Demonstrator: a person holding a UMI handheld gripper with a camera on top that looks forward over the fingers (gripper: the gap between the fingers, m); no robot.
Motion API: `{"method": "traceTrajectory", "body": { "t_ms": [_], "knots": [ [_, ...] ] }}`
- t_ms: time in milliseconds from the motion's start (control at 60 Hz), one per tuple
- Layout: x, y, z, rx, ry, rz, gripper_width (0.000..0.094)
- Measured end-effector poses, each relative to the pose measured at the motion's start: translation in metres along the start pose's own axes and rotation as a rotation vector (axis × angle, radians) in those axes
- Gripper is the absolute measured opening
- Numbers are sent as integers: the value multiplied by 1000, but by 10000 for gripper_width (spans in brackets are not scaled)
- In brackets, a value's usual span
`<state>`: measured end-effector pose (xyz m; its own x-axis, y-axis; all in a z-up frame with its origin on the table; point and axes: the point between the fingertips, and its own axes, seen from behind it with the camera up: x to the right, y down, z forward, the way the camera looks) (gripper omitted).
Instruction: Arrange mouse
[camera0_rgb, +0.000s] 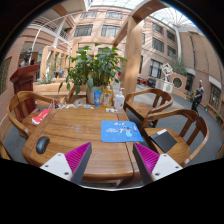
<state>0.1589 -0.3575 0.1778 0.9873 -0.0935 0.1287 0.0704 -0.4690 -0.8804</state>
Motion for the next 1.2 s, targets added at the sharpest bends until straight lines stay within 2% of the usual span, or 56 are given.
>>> {"method": "traceTrajectory", "body": {
  "t_ms": [233, 450, 617, 750, 1050, 1117, 1200],
  "knots": [
    [-24, 51, -7, -74, -31, -27, 851],
    [-137, 114, -19, -176, -197, -65, 851],
    [-247, 116, -13, -182, -332, -48, 851],
    [-314, 104, 12, -178, -371, 4, 855],
    [-376, 92, 111, -211, -276, 64, 839],
    [-379, 96, 129, -227, -247, 63, 787],
    [-377, 92, 141, -203, -196, 23, 628]
  ]
}}
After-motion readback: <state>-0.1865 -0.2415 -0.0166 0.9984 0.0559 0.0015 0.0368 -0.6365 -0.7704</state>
